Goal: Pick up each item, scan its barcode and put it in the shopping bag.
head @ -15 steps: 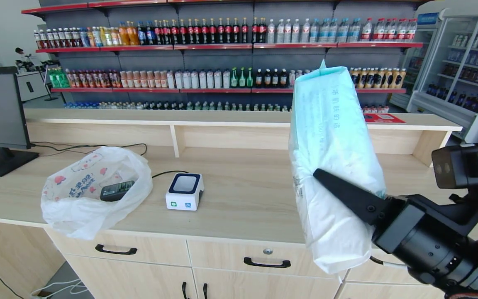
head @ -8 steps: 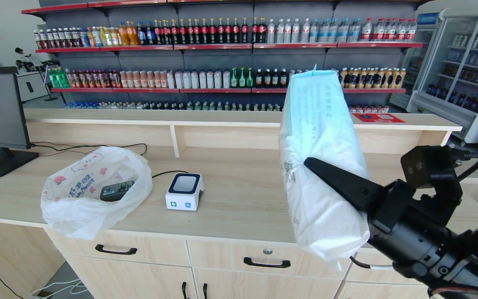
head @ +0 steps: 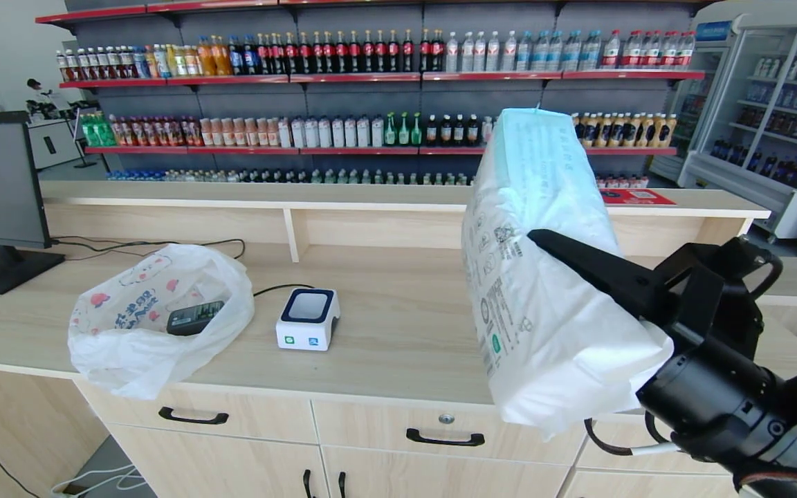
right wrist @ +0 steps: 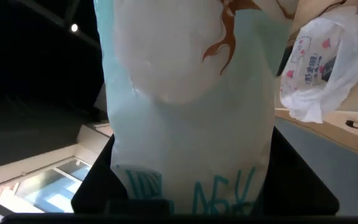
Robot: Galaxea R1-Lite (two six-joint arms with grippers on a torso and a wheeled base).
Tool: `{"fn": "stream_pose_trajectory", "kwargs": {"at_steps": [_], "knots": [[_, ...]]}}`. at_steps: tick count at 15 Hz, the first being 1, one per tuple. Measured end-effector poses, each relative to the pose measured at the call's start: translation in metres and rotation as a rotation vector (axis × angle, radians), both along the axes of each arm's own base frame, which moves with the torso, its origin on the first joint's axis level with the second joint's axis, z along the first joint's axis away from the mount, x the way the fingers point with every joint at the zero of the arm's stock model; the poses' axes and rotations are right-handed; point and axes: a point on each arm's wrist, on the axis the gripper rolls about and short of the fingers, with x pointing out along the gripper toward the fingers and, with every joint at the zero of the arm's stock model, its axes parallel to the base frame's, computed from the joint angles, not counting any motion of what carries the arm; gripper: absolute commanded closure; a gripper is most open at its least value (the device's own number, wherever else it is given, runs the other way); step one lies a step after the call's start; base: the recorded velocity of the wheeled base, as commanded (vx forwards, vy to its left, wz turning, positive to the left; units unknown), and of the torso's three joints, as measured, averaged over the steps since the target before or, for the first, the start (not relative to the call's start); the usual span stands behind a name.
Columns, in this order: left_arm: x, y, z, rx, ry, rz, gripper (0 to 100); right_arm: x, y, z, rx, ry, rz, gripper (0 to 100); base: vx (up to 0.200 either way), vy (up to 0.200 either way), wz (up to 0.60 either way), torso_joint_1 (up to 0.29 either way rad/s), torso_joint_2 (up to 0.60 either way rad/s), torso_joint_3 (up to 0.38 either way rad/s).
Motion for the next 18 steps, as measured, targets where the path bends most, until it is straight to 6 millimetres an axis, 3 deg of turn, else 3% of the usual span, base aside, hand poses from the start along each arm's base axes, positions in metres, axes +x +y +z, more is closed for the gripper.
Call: {"fn": "stream_pose_trajectory", "kwargs": {"at_steps": [5,11,18], "knots": [[0.0,0.0,0.0,0.002,0.0,0.0,0,-0.018,-0.018,0.002,0.15,0.159,0.087,100,0.0,0.0,0.0,0.0,0.0,0.0],[0.0,0.0,0.0,0.003,0.0,0.0,0,-0.034,-0.033,-0.001,0.21,0.239,0.13,100,0.0,0.0,0.0,0.0,0.0,0.0],[0.0,0.0,0.0,0.003,0.0,0.0,0,-0.05,-0.05,0.016,0.414,0.337,0.241,100,0.0,0.0,0.0,0.0,0.0,0.0]]}}
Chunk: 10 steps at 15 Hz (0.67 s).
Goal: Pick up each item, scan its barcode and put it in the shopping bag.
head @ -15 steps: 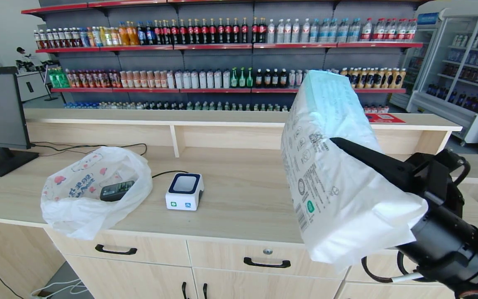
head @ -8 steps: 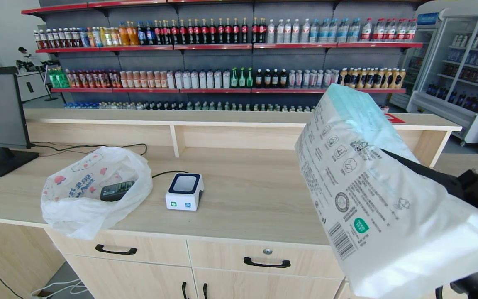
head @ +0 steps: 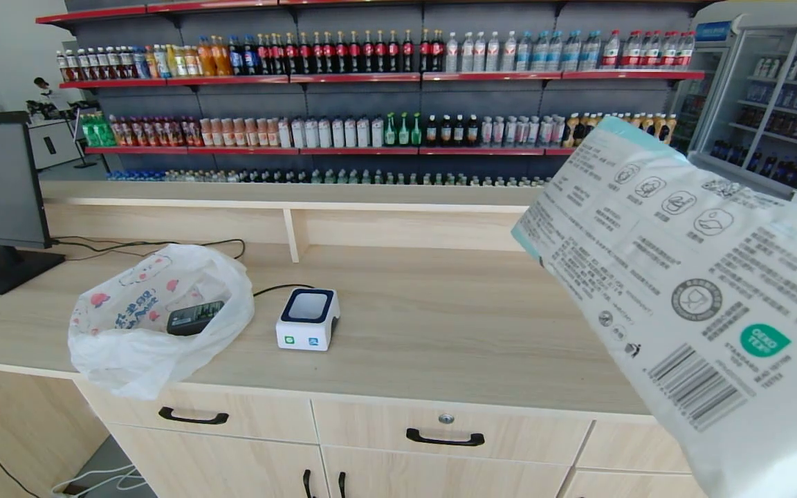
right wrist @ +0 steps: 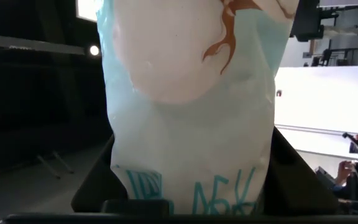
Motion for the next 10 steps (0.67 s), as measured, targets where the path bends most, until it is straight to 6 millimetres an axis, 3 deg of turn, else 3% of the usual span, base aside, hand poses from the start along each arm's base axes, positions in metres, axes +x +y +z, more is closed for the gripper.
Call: {"fn": "stream_pose_trajectory", "kwargs": {"at_steps": [10], "knots": [[0.0,0.0,0.0,0.0,0.0,0.0,0,-0.001,0.011,0.015,0.09,0.024,0.111,100,0.0,0.0,0.0,0.0,0.0,0.0]]}}
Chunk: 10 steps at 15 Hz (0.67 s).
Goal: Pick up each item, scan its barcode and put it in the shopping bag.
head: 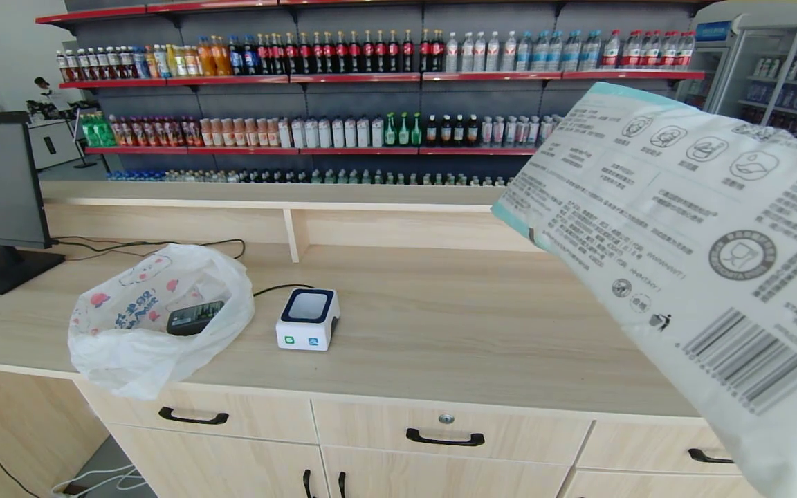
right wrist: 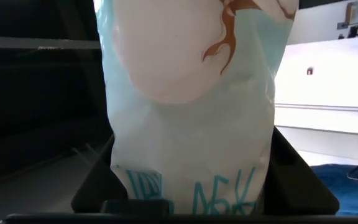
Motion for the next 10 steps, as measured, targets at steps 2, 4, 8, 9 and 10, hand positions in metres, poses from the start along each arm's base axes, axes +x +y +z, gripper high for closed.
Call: {"fn": "stream_pose_trajectory", "kwargs": {"at_steps": [2,4,8,9,10], "knots": [[0.0,0.0,0.0,0.0,0.0,0.0,0,-0.0018,0.0022,-0.0019,-0.007,0.006,0.017,100,0.0,0.0,0.0,0.0,0.0,0.0],[0.0,0.0,0.0,0.0,0.0,0.0,0,-0.0024,0.0024,-0.0045,-0.015,0.014,0.021,100,0.0,0.0,0.0,0.0,0.0,0.0],[0.0,0.0,-0.0003,0.0,0.003,-0.001,0,-0.0022,0.0036,-0.0044,0.006,0.046,0.046,100,0.0,0.0,0.0,0.0,0.0,0.0],[0.0,0.0,-0.0003,0.0,0.003,-0.001,0,-0.0026,0.0041,-0.0027,0.023,0.057,0.061,100,0.0,0.0,0.0,0.0,0.0,0.0],[0.0,0.0,-0.0003,0.001,0.003,-0.001,0,-0.0047,0.0055,-0.002,0.034,0.07,0.085,100,0.0,0.0,0.0,0.0,0.0,0.0]]}}
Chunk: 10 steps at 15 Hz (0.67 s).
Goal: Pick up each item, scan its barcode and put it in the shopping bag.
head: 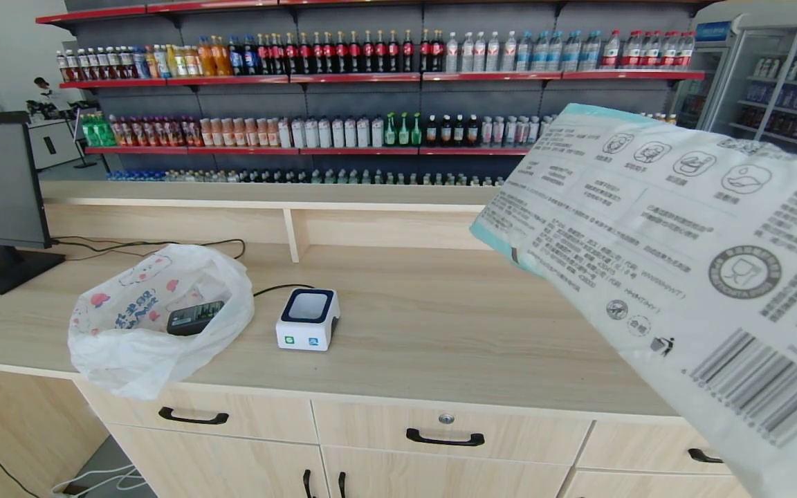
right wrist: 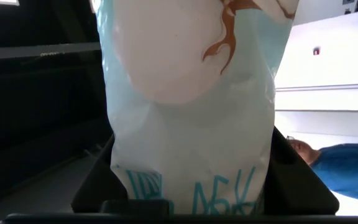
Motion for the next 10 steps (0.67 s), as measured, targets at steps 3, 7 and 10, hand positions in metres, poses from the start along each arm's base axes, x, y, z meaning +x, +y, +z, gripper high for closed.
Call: {"fn": "stream_pose_trajectory", "kwargs": {"at_steps": [3,7,10], "knots": [[0.0,0.0,0.0,0.018,0.001,-0.001,0,-0.011,0.007,-0.006,-0.012,0.036,0.093,100,0.0,0.0,0.0,0.0,0.0,0.0],[0.0,0.0,0.0,0.016,0.001,-0.001,0,-0.011,0.013,-0.017,-0.038,0.098,0.123,100,0.0,0.0,0.0,0.0,0.0,0.0],[0.0,0.0,0.0,0.011,0.001,0.0,0,-0.012,0.01,-0.027,-0.02,0.213,0.173,100,0.0,0.0,0.0,0.0,0.0,0.0]]}}
